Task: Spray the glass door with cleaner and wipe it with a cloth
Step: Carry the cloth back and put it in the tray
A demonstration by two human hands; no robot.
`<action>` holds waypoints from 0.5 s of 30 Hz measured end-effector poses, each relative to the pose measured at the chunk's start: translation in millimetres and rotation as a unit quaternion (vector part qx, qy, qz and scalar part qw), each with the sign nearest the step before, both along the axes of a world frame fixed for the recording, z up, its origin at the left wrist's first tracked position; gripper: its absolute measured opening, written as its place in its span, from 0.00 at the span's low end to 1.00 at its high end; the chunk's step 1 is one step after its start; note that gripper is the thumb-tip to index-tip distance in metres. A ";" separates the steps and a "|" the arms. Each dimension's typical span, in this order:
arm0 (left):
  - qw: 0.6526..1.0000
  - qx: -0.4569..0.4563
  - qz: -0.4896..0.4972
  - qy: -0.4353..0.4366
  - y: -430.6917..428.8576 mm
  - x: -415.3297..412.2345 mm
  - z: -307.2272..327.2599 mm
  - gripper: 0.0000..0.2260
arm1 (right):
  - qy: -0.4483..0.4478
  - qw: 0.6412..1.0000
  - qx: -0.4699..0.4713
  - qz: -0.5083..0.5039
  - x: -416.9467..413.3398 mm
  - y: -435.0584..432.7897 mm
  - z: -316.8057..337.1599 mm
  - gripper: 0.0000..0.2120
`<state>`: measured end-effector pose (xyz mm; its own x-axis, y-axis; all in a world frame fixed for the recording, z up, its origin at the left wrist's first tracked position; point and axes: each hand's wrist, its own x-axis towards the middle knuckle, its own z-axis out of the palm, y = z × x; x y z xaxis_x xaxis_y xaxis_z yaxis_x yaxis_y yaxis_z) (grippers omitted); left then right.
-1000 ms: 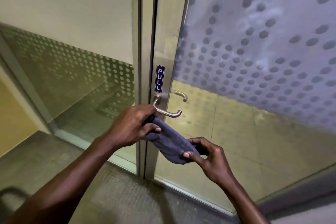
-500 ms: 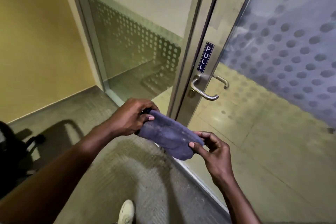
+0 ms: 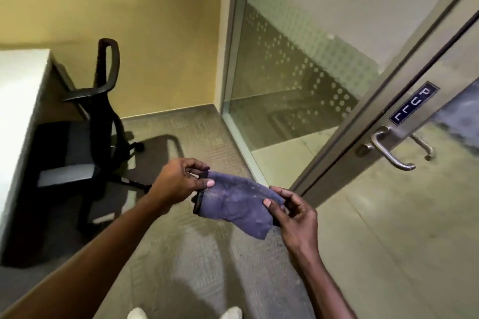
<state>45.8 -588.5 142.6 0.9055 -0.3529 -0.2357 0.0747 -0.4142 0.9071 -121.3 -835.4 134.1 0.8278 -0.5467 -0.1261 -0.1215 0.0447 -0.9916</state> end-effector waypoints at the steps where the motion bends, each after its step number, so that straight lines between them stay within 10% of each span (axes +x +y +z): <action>1: 0.999 0.015 0.027 0.009 19.6 -1.1 -6.2 0.14 | 0.000 1.000 -0.003 0.011 7.6 15.1 0.6 0.12; 15: 0.970 0.056 0.233 0.035 260.6 -15.6 -37.7 0.14 | 0.056 0.993 0.047 0.093 75.3 252.7 -20.1 0.17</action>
